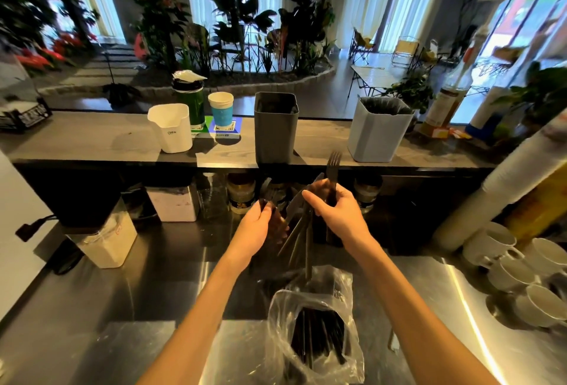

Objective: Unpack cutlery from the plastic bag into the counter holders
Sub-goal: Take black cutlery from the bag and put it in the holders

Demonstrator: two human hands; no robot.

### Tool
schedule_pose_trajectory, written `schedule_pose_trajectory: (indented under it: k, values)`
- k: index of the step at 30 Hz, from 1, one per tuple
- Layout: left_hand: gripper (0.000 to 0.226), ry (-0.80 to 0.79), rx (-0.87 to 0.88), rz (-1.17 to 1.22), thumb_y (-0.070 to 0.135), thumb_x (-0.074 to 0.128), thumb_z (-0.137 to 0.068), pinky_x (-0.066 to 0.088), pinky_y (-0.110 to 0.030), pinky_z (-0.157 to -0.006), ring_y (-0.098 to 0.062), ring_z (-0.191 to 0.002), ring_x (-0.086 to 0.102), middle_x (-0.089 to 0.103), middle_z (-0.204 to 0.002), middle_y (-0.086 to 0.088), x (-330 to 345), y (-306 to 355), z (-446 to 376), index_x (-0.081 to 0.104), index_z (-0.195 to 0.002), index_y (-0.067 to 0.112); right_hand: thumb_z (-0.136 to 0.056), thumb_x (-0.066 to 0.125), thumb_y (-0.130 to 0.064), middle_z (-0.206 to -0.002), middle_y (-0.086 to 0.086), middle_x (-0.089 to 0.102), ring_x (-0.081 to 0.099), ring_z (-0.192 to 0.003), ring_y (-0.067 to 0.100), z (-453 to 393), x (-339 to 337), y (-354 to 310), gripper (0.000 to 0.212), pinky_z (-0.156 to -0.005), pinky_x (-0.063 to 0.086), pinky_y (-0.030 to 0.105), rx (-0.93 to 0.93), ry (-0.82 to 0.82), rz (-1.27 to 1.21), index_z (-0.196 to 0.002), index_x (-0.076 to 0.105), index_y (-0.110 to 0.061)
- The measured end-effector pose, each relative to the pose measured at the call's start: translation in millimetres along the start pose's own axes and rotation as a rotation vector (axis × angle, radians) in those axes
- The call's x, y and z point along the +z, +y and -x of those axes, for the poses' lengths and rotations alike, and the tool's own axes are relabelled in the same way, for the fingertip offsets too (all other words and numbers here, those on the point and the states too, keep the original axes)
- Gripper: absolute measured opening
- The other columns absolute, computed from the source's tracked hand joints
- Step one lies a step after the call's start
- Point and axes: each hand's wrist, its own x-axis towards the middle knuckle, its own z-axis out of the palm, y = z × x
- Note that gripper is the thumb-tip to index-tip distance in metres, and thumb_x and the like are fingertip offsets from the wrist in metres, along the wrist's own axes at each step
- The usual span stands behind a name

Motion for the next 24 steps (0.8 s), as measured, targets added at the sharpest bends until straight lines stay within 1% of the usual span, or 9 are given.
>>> schedule_pose_trajectory:
  k: [3, 5, 8, 12, 16, 18, 20, 23, 24]
  values:
    - [0.025, 0.025, 0.05, -0.1, 0.027, 0.038, -0.108, 0.046, -0.033, -0.101, -0.017, -0.104, 0.065, 0.069, -0.105, -0.004, -7.8, 36.2, -20.9, 0.061, -0.114, 0.019, -0.09, 0.075, -0.033, -0.096, -0.001, 0.072, 0.069, -0.096, 0.018, -23.0, -4.5, -23.1, 0.018, -0.087, 0.057, 0.034, -0.063, 0.027, -0.002, -0.103, 0.07, -0.022]
    - [0.029, 0.012, 0.101, -0.146, 0.028, 0.037, -0.108, 0.047, -0.035, -0.099, -0.017, -0.101, 0.067, 0.072, -0.104, -0.006, -11.9, 58.0, -33.2, 0.062, -0.113, 0.016, -0.089, 0.075, -0.034, -0.096, -0.003, 0.072, 0.068, -0.097, 0.016, -37.7, -7.9, -40.2, 0.014, -0.088, 0.056, 0.033, -0.12, 0.051, 0.0, -0.099, 0.07, -0.025]
    - [0.035, 0.013, 0.2, -0.16, 0.026, 0.033, -0.11, 0.048, -0.025, -0.071, -0.014, -0.077, 0.062, 0.071, -0.083, -0.005, -16.5, 99.0, -43.7, 0.063, -0.098, 0.01, -0.089, 0.077, -0.031, -0.09, -0.004, 0.073, 0.069, -0.09, 0.014, -61.9, -12.2, -65.3, 0.014, -0.083, 0.055, 0.03, -0.183, 0.095, -0.006, -0.096, 0.07, -0.022]
    - [0.033, -0.027, 0.311, -0.098, 0.023, 0.038, -0.109, 0.036, -0.017, -0.054, -0.005, -0.062, 0.048, 0.053, -0.071, 0.001, -24.1, 150.2, -60.6, 0.068, -0.104, 0.01, -0.09, 0.076, -0.026, -0.087, 0.005, 0.074, 0.068, -0.068, 0.007, -92.9, -16.3, -101.5, 0.016, -0.066, 0.051, 0.016, -0.275, 0.11, -0.054, -0.099, 0.068, -0.016]
    - [0.029, -0.117, 0.363, -0.055, 0.029, 0.044, -0.106, 0.025, -0.017, -0.043, -0.003, -0.046, 0.032, 0.035, -0.054, 0.008, -30.6, 194.1, -77.1, 0.066, -0.106, 0.009, -0.088, 0.078, -0.029, -0.092, 0.004, 0.075, 0.072, -0.085, 0.018, -129.5, -18.4, -135.0, 0.013, -0.074, 0.056, 0.021, -0.341, 0.135, -0.053, -0.094, 0.067, -0.025]
    - [0.021, -0.062, 0.389, -0.127, 0.034, 0.054, -0.102, 0.03, -0.017, -0.045, -0.002, -0.044, 0.039, 0.041, -0.049, 0.013, -30.6, 214.3, -82.4, 0.066, -0.097, 0.018, -0.087, 0.078, -0.03, -0.095, 0.004, 0.074, 0.071, -0.093, 0.021, -148.6, -17.3, -149.9, 0.013, -0.085, 0.058, 0.031, -0.38, 0.132, -0.033, -0.093, 0.066, -0.03]
    - [0.013, -0.017, 0.451, -0.186, 0.033, 0.067, -0.094, 0.04, -0.012, -0.047, 0.005, -0.046, 0.054, 0.056, -0.049, 0.019, -31.1, 230.4, -89.0, 0.07, -0.1, 0.023, -0.087, 0.079, -0.027, -0.094, 0.003, 0.074, 0.072, -0.093, 0.019, -166.2, -15.6, -163.7, 0.015, -0.088, 0.06, 0.036, -0.433, 0.125, -0.026, -0.097, 0.068, -0.025]
    - [0.019, 0.012, 0.524, -0.128, 0.019, 0.076, -0.088, 0.042, -0.005, -0.049, 0.012, -0.054, 0.06, 0.069, -0.07, 0.015, -33.5, 251.8, -103.0, 0.074, -0.105, 0.013, -0.087, 0.079, -0.027, -0.094, 0.003, 0.075, 0.073, -0.093, 0.018, -191.0, -12.4, -182.2, 0.024, -0.09, 0.059, 0.042, -0.49, 0.102, -0.014, -0.105, 0.069, -0.015]
    - [0.018, 0.025, 0.534, -0.117, 0.015, 0.077, -0.086, 0.04, -0.005, -0.047, 0.01, -0.051, 0.059, 0.069, -0.069, 0.013, -34.8, 258.4, -107.6, 0.074, -0.103, 0.012, -0.087, 0.079, -0.028, -0.094, 0.003, 0.075, 0.073, -0.093, 0.019, -198.4, -11.1, -187.0, 0.025, -0.09, 0.059, 0.044, -0.504, 0.1, -0.011, -0.105, 0.069, -0.015]
